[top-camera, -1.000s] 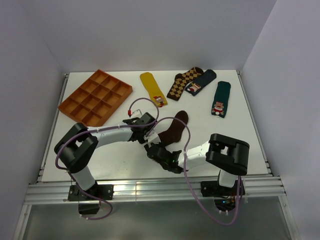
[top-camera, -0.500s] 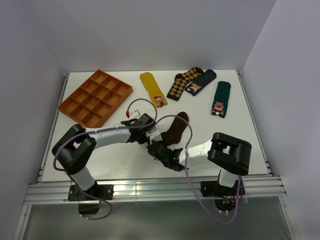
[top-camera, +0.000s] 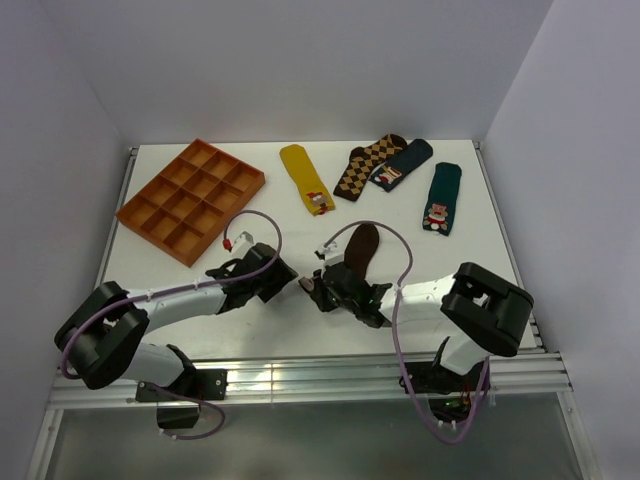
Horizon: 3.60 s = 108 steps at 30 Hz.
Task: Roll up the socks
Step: Roll the sock at the center of the board.
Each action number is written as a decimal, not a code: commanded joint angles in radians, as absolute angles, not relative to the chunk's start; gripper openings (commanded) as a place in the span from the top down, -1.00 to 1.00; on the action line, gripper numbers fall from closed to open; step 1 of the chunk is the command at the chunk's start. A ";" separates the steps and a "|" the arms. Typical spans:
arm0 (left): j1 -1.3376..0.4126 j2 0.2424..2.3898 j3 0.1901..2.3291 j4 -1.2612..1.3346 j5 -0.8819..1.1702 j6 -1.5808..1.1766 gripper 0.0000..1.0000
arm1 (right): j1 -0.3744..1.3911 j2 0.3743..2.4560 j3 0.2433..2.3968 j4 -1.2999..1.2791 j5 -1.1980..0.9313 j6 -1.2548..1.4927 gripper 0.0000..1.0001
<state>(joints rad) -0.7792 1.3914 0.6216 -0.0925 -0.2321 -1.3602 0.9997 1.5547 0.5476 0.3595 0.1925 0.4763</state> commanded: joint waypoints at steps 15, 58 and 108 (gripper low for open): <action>-0.776 1.526 0.597 0.227 -0.101 -1.402 -0.16 | 0.730 1.618 0.285 0.833 -0.251 0.891 1.00; -0.838 1.598 0.661 0.068 -0.150 -1.312 0.99 | 0.627 1.708 0.265 0.962 -0.374 0.993 0.59; -0.844 1.784 0.899 -0.185 -0.078 -0.957 0.99 | 0.535 1.773 0.859 0.027 -0.052 0.545 0.19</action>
